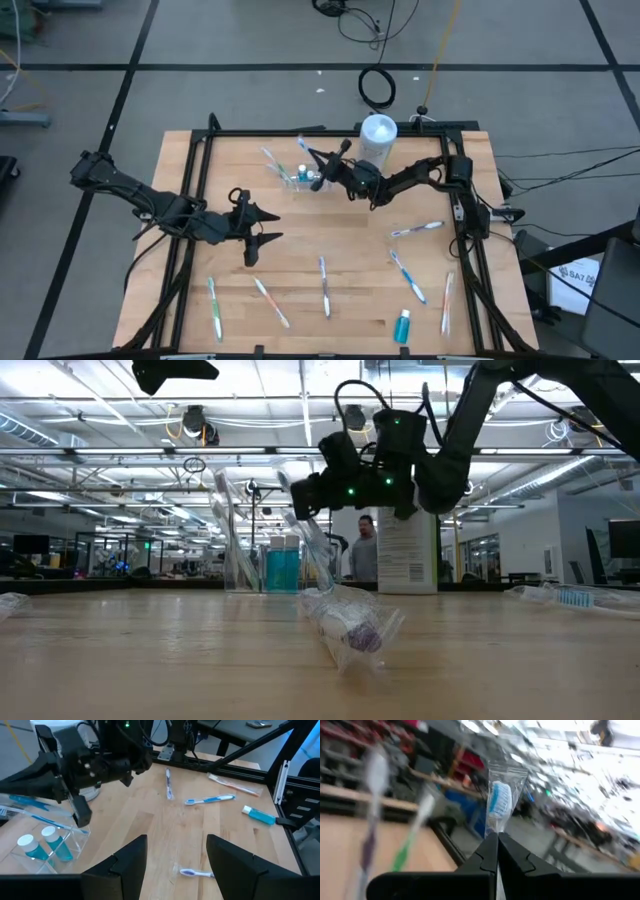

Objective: Pick & Place toothbrushing station
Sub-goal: Put the left blue toothbrush in the right compartment of the transparent organizer, then put the green toothbrush in the left compartment of the transparent organizer

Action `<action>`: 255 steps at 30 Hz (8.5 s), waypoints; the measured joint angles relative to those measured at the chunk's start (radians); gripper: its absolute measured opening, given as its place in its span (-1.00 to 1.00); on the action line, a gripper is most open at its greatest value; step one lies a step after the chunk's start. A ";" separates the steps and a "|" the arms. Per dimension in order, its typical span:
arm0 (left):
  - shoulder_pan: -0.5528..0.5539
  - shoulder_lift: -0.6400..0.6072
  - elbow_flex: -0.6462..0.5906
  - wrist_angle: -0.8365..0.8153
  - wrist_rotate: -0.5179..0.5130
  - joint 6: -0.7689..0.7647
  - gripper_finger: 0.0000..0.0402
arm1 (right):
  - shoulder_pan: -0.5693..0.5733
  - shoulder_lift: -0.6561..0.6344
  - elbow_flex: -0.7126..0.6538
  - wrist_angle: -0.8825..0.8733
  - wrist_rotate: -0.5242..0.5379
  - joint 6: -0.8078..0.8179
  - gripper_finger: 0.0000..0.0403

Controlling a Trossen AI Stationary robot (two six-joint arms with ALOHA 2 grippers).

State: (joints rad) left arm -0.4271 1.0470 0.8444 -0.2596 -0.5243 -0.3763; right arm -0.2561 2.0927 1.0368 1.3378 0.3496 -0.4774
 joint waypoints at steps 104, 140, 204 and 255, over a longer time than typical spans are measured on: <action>-0.491 0.411 -0.202 -0.269 0.340 -1.704 0.05 | 0.285 -0.255 -0.126 -0.117 0.327 -0.085 -0.16; -0.300 0.407 -0.207 -0.371 0.182 -1.395 0.05 | 0.282 -0.255 -0.126 -0.120 0.327 -0.087 -0.15; 0.272 0.270 -0.079 0.587 -0.676 0.194 -0.97 | 0.262 -0.254 -0.126 -0.129 0.326 -0.085 -0.15; 0.566 0.723 -0.083 1.089 -0.431 0.267 -0.94 | 0.310 -0.930 -0.473 -0.705 0.087 0.245 -0.15</action>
State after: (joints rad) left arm 0.1391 1.7697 0.7612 0.8296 -0.9549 -0.1091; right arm 0.0536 1.1625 0.5640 0.6327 0.4370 -0.2327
